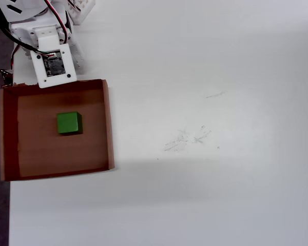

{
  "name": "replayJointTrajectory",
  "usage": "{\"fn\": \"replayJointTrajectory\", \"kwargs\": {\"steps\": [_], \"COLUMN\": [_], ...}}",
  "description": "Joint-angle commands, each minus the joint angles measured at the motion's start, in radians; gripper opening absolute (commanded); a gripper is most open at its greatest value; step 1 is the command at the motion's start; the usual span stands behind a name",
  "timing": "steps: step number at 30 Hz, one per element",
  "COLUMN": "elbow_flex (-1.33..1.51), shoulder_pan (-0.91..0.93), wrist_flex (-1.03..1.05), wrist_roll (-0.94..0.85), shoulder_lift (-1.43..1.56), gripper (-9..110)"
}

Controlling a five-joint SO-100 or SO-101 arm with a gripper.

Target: Grasp a green cube and put it in a box.

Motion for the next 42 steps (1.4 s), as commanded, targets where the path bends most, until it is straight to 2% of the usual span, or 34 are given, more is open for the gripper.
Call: {"fn": "replayJointTrajectory", "kwargs": {"steps": [1,42], "elbow_flex": [-0.005,-0.005], "shoulder_pan": [0.003,0.003], "wrist_flex": [0.008,0.003], "wrist_roll": [0.002,0.058], "shoulder_lift": [0.006,0.006], "gripper": [21,21]}}
